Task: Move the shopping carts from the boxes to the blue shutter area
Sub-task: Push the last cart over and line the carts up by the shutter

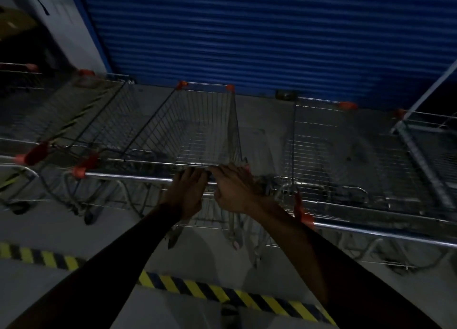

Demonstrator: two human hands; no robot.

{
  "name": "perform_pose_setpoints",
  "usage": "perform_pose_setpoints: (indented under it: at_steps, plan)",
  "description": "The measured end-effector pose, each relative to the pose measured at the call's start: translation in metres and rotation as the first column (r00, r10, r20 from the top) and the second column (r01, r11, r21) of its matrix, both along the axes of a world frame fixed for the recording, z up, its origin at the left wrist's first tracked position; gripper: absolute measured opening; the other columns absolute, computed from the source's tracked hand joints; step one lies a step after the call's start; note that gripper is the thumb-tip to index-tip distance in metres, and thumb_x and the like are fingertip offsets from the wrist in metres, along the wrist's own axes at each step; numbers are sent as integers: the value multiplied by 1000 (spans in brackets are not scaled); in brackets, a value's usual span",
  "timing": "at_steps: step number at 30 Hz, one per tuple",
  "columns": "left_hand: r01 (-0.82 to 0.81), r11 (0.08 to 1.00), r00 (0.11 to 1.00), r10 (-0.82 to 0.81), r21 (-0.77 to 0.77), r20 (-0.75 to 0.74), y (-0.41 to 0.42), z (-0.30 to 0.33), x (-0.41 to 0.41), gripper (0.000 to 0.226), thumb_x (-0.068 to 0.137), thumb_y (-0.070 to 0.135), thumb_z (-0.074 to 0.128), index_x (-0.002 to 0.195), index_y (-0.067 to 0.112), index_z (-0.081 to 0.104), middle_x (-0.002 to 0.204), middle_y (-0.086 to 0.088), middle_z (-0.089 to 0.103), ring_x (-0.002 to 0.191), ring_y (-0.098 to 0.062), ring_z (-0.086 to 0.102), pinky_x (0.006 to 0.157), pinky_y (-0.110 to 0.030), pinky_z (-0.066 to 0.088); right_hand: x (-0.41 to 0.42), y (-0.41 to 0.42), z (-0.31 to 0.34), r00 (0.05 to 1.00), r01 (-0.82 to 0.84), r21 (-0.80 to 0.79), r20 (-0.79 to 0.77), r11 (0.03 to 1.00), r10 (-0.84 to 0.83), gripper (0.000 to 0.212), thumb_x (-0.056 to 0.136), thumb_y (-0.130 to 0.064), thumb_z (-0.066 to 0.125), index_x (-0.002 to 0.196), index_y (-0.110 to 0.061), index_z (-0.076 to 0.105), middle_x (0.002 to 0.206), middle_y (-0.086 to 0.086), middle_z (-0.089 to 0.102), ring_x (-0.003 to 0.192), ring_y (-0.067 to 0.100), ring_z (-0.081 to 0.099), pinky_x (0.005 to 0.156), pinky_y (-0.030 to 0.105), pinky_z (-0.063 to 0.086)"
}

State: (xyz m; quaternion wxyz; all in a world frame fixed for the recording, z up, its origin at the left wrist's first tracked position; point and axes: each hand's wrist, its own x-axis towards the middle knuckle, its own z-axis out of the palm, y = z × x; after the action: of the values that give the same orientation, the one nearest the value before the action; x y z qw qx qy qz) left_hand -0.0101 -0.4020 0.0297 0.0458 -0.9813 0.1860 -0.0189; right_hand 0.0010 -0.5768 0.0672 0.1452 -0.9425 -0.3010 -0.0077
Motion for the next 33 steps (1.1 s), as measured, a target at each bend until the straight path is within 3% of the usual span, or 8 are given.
perform_pose_setpoints:
  at_steps: [4, 7, 10, 14, 17, 22, 25, 33]
  plan:
    - [146, 972, 974, -175, -186, -147, 23, 1, 27, 59, 63, 23, 44, 114, 1, 62, 117, -18, 65, 106, -40, 61, 92, -47, 50, 28, 25, -10, 970, -13, -95, -241, 995, -10, 80, 81, -20, 63, 150, -16, 22, 135, 15, 54, 116, 35, 55, 90, 38, 49]
    - [168, 957, 975, -197, -238, -104, 42, 3, 35, 57, 69, 27, 43, 120, 7, 62, 113, -13, 68, 98, -36, 64, 80, -40, 56, 41, 42, -13, 952, 67, -141, -286, 988, -105, 62, 88, -16, 58, 144, -9, 34, 132, 17, 53, 115, 38, 56, 88, 40, 49]
    - [106, 985, 993, -113, -139, -39, 74, 1, 39, 56, 74, 36, 42, 120, 12, 62, 91, -17, 71, 70, -38, 68, 55, -43, 58, 45, 42, -11, 974, 137, -258, -142, 957, -177, 48, 83, -26, 61, 128, -12, 52, 114, 10, 65, 96, 30, 65, 74, 35, 51]
    - [-81, 997, 988, 81, 0, -135, 126, 0, 59, 58, 77, 48, 46, 125, 19, 61, 102, -17, 71, 84, -42, 67, 72, -50, 56, 51, 35, -7, 961, 208, -302, -115, 930, -252, 11, 84, -29, 60, 88, -20, 59, 92, 0, 65, 90, 24, 66, 70, 29, 42]
    - [-109, 994, 980, 104, -20, -172, 132, 10, 69, 54, 86, 46, 57, 135, 25, 54, 122, -12, 65, 108, -37, 63, 88, -44, 50, 57, 34, -16, 962, 251, -379, -6, 891, -274, 20, 89, -29, 51, 97, -15, 62, 97, -3, 64, 93, 24, 65, 75, 26, 39]
    - [-40, 999, 989, 44, 27, -140, 126, 18, 82, 44, 86, 41, 55, 127, 26, 52, 120, -9, 66, 110, -35, 62, 86, -42, 50, 63, 30, -25, 879, 453, -302, -6, 839, -477, 50, 91, -40, 49, 125, -4, 55, 117, 16, 63, 98, 24, 62, 91, 38, 52]
    - [-20, 998, 995, 27, 63, -100, 126, 15, 84, 42, 86, 42, 54, 124, 24, 52, 112, -9, 69, 103, -35, 65, 82, -43, 52, 59, 35, -21, 911, 384, -487, 62, 785, -408, 42, 89, -46, 53, 114, -14, 62, 106, 9, 67, 95, 30, 65, 86, 44, 52]
    - [31, 999, 997, -29, 41, -68, 127, 12, 67, 36, 83, 40, 53, 116, 23, 54, 105, -8, 70, 94, -34, 67, 76, -41, 51, 40, 43, -22, 903, 409, -521, 114, 749, -413, 54, 83, -62, 33, 111, -26, 61, 101, 3, 70, 91, 30, 67, 82, 42, 50]
